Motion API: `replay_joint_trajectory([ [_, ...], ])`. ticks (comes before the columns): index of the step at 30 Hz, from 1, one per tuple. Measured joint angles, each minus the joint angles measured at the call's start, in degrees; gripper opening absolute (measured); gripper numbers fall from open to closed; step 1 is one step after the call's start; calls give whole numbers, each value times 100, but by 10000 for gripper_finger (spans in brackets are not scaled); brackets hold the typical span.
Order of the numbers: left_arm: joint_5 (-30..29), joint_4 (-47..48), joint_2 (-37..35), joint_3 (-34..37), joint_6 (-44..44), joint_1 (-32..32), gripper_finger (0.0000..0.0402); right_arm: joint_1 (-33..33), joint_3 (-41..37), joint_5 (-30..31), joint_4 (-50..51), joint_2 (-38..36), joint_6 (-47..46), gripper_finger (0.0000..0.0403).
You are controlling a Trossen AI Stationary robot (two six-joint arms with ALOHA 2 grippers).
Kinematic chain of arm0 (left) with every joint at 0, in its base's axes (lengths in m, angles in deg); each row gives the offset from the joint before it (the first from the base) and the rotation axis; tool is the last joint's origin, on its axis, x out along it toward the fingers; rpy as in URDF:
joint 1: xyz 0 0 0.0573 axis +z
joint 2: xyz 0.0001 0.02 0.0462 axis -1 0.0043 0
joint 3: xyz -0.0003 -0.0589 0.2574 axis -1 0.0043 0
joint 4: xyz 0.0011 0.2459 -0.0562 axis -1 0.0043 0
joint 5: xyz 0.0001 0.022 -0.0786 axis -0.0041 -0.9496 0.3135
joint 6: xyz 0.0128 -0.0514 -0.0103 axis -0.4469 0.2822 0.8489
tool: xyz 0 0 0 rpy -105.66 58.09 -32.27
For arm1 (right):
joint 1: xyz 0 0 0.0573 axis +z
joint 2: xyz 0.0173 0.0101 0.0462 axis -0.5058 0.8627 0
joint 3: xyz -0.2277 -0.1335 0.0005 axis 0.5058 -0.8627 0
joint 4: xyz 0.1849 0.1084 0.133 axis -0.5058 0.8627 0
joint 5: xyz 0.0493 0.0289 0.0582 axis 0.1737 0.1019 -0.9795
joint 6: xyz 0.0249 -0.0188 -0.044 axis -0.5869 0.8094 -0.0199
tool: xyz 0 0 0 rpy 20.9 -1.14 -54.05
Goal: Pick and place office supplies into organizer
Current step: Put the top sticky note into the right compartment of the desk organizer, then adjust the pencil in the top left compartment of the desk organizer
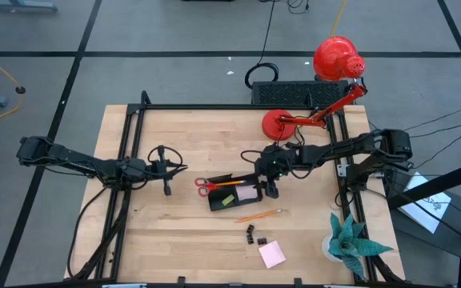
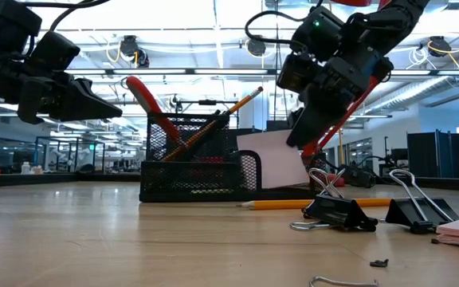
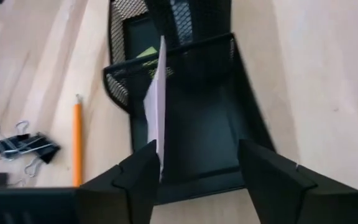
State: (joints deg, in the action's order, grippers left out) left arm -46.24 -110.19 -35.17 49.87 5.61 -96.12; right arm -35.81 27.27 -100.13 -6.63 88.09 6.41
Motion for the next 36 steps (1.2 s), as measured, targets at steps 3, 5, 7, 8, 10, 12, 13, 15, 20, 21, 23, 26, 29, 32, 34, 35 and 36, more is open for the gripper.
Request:
replay_joint_trajectory([
  [3,0,2,1,0,-2,-2,31,10,0,-100,48,2,-187,207],
  [5,0,1,-1,0,-2,-1,31,11,0,-105,81,2,-231,198],
  [7,0,0,0,0,-2,-1,31,8,0,-85,105,15,-208,188],
  [8,0,0,1,0,-2,-1,31,8,2,-76,89,59,-167,184],
  [10,0,1,0,0,-8,-2,31,36,7,-53,39,159,-39,178],
  [12,0,0,1,0,-9,0,31,93,18,-52,-129,348,80,173],
  [13,0,2,1,0,-17,-2,31,124,24,-52,-240,459,113,172],
  [15,0,-5,-1,0,-17,0,31,170,27,-65,-443,665,141,170],
  [20,0,7,-1,0,-52,-2,31,185,37,-80,-601,821,145,169],
  [21,0,4,1,0,-68,0,31,184,33,-75,-577,795,145,169],
  [23,0,5,1,0,-70,-2,31,185,22,-58,-511,724,137,169],
  [26,0,5,0,0,-86,-1,31,222,11,236,-407,600,221,169],
  [29,0,6,1,0,-85,-2,31,272,0,565,-272,541,359,169],
  [32,0,6,0,0,-80,0,31,376,0,1013,-214,531,521,171],
  [34,2,4,-1,0,-77,-2,31,464,-1,1293,-222,527,615,176],
  [35,2,4,-1,0,-69,0,31,497,0,1385,-243,527,645,181],
  [36,2,4,-1,0,-64,-1,31,528,0,1473,-268,527,665,186],
])
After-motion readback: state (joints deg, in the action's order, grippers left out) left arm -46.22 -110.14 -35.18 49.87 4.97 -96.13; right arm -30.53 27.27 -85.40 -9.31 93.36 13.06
